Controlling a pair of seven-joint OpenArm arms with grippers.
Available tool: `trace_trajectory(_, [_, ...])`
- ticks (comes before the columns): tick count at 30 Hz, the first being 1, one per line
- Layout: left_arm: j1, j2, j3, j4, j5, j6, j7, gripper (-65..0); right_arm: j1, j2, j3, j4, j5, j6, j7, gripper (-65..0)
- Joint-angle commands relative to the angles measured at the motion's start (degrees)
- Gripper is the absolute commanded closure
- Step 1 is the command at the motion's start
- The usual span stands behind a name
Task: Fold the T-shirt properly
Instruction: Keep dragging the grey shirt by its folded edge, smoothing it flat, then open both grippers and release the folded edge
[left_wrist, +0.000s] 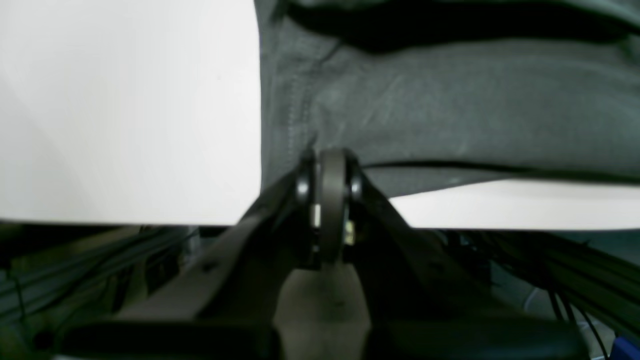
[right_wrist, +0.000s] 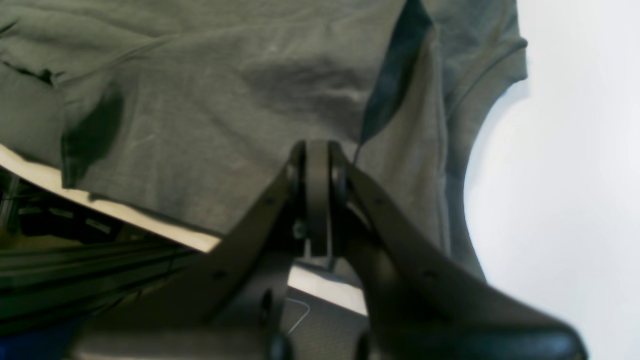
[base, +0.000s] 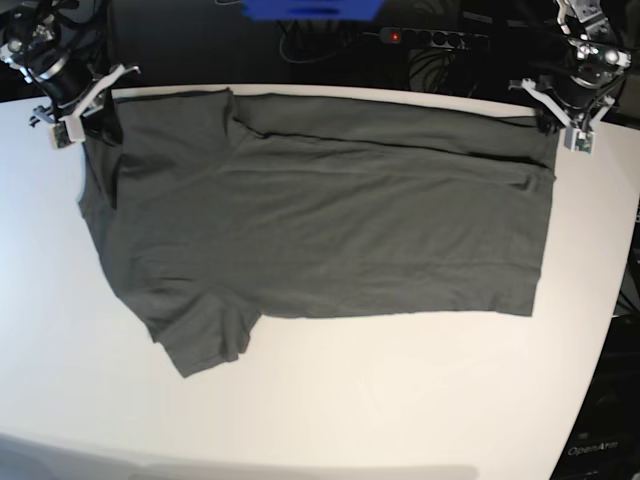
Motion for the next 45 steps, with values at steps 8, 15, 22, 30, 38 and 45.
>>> trace_trajectory(8, [0.6, -0.2, -1.6, 2.4, 3.1, -0.4, 4.9, -2.3, -0.2, 0.7, 0.2, -2.3, 0.7, -0.4, 1.4, -0.6])
trace_trajectory(15, [-1.8, -0.5, -1.6, 2.2, 3.5, -0.4, 4.9, -2.3, -0.2, 0.7, 0.2, -2.6, 0.7, -0.4, 1.4, -0.6])
trace_trajectory(22, [-2.9, -0.4, -1.5, 2.5, 3.5, -0.4, 5.0, -2.3, -0.3, 0.9, 0.3, -2.5, 0.7, -0.4, 1.4, -0.6])
trace_trajectory(30, [-2.5, -0.1, -1.6, 7.3, 3.2, -0.4, 5.0, -2.2, -0.2, 0.9, 0.4, -2.5, 0.7, -0.4, 1.4, -0.6])
trace_trajectory(38, [-2.9, 2.2, -4.5, 12.0, 3.1, -0.4, 5.0, -2.2, -0.1, 0.9, 0.4, -2.5, 0.7, -0.4, 1.4, -0.6])
trace_trajectory(45, [-7.5, 3.3, -8.2, 14.2, 3.5, -0.4, 5.1, -2.7, 2.6, 2.9, 0.2, -1.6, 0.7, -0.4, -0.3, -0.6])
